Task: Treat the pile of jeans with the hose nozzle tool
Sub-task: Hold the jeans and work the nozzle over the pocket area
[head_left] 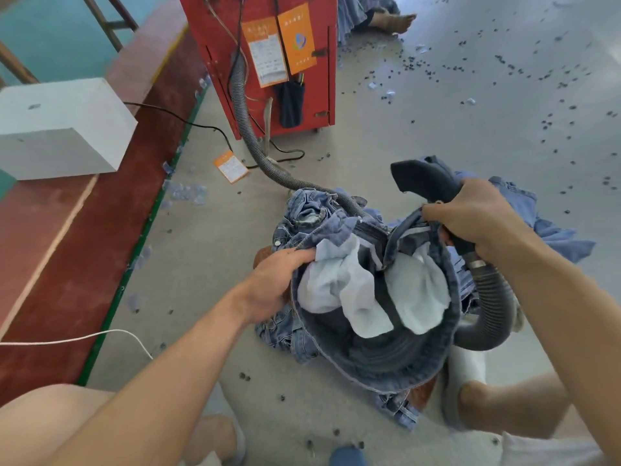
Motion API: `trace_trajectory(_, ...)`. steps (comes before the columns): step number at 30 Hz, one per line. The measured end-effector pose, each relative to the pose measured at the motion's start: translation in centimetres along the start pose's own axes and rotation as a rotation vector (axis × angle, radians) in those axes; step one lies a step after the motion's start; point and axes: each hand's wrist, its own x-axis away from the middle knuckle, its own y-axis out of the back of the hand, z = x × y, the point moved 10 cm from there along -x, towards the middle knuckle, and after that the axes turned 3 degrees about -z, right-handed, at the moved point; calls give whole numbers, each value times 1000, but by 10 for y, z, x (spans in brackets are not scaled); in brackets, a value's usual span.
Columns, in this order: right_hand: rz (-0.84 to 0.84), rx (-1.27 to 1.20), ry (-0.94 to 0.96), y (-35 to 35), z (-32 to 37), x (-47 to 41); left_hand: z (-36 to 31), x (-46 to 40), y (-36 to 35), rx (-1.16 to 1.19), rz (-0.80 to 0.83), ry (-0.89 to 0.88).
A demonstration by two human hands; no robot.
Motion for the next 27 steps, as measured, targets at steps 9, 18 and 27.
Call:
trace_trajectory(9,51,98,161,7,20,29,-26,2,-17,142,-14,-101)
trace_trajectory(18,314,231,398,10,51,73,-33,-1,-2,-10,-130,-167)
trace_trajectory(27,259,-41,295,-10,49,51,-21,5,-21,142,-13,-117)
